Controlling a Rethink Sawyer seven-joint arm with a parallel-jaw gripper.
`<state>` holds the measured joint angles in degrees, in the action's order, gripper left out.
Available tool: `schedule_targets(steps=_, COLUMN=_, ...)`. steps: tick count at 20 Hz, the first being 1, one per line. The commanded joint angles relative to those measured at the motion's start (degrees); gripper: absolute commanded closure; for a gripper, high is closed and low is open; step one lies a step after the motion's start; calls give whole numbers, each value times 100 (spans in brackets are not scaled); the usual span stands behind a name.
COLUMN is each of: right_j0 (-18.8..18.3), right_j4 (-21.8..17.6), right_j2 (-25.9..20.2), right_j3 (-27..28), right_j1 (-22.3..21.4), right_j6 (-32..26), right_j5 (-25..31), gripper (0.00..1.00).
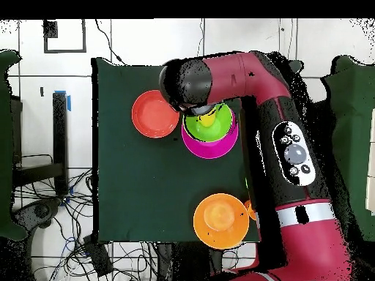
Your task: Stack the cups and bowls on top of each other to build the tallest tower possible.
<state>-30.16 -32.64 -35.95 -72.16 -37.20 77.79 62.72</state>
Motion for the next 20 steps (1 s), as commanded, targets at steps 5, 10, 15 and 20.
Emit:
schedule_targets(steps=5, right_j0=21, right_j4=-238, right_j2=-8, right_j3=-511, right_j1=178, right_j6=-759, right_j5=-360, gripper=100)
schedule_targets(steps=10, right_j0=38, right_j4=-242, right_j2=13, right_j3=-552, right_j1=165, right_j6=-695, right_j5=-427, gripper=100)
schedule_targets(steps=15, right_j0=29, right_j4=-248, right_j2=24, right_j3=-604, right_j1=157, right_j6=-670, right_j5=-488, gripper=100)
schedule_targets(steps=20, right_j0=10, right_j4=-247, right_j2=30, right_j3=-703, right_j1=123, right_j6=-618, right_j5=-570, gripper=100)
